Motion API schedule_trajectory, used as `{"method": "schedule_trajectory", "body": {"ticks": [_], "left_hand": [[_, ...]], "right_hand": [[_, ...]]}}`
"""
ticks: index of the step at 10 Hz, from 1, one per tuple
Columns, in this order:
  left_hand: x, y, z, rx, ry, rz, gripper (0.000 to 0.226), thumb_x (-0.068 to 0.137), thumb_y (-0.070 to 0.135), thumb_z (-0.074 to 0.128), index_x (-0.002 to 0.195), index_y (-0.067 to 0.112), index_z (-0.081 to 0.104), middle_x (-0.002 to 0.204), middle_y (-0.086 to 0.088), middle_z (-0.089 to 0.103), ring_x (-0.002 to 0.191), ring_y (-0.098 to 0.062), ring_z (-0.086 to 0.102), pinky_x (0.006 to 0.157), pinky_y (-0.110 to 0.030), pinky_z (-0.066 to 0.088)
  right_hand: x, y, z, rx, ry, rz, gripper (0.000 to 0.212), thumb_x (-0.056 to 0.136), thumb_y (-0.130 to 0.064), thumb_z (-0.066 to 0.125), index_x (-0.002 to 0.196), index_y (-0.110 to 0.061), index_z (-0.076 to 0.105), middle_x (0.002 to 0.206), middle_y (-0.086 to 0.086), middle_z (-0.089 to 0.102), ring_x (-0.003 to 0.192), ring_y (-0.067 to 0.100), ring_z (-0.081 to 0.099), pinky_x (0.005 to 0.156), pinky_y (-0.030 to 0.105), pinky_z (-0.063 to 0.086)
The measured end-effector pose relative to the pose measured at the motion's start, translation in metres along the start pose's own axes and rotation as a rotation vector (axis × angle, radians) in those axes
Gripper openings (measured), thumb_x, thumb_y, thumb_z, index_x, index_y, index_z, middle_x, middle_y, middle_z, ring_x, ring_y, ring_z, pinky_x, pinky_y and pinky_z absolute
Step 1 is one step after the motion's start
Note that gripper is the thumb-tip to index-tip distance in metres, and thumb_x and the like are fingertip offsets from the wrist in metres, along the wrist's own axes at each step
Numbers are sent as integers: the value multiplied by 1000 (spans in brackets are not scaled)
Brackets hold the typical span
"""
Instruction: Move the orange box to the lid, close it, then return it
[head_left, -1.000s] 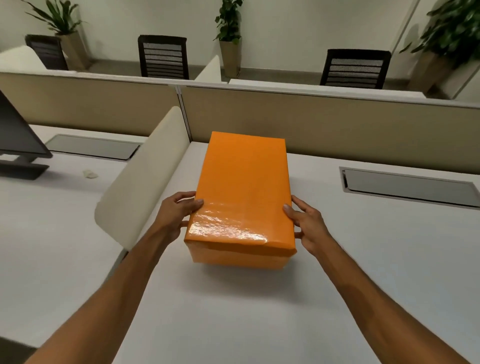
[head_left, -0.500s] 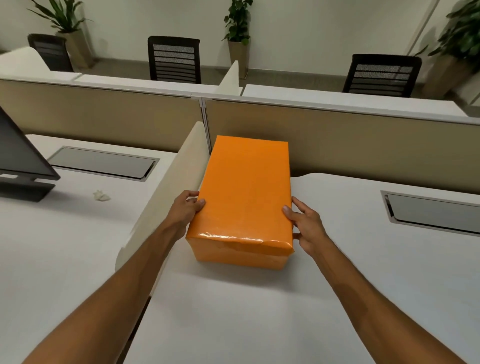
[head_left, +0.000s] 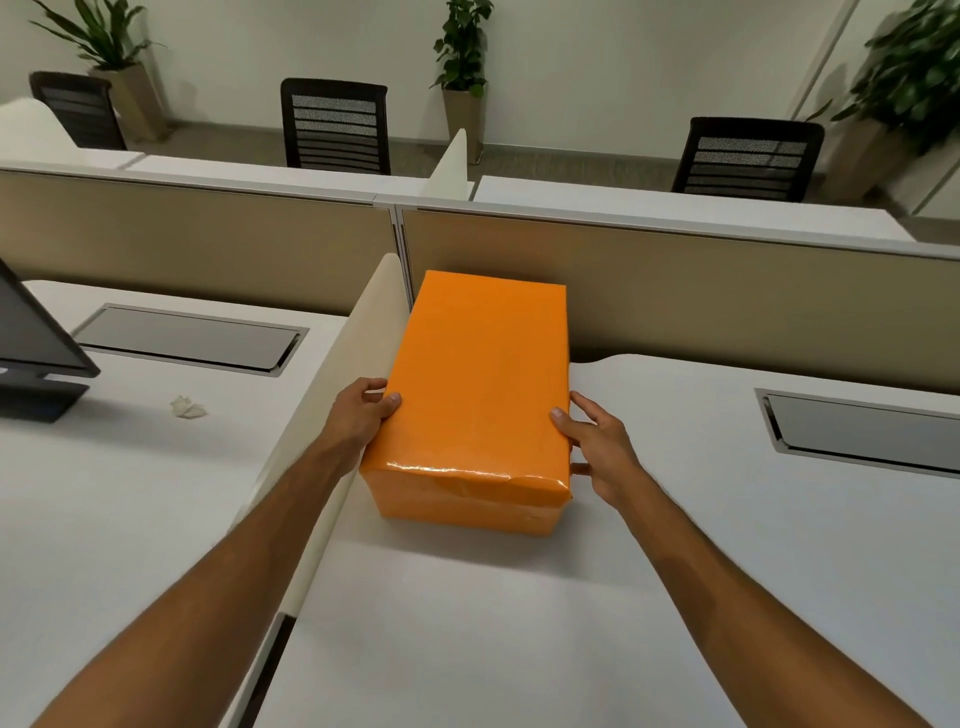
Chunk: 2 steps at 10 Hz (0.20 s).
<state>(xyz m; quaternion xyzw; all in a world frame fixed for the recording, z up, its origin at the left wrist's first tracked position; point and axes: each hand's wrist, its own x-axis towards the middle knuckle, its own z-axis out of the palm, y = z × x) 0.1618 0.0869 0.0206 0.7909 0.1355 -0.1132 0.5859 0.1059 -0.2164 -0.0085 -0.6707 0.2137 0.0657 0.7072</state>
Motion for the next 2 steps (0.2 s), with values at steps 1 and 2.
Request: {"method": "schedule_trajectory", "body": {"ticks": [1,2], "left_hand": [[-11,2,6,180,96,94,54,94,35,62,140,13,47,138,-16,58,116,-34,60,95,-49,48],[-25,2,16,369,176,220,60,95,40,60,144,10,44,144,-17,52,126,-36,54,102,-52,44]], "right_hand": [[-4,-3,-3,-75,57,-22,68,89,-40,67,149,-23,39,138,8,56,118,30,58,93,53,53],[-11,-6,-8,-168,125,-67,61,92,-42,64,146,-21,44,140,9,56,121,30,58,97,51,51]]}}
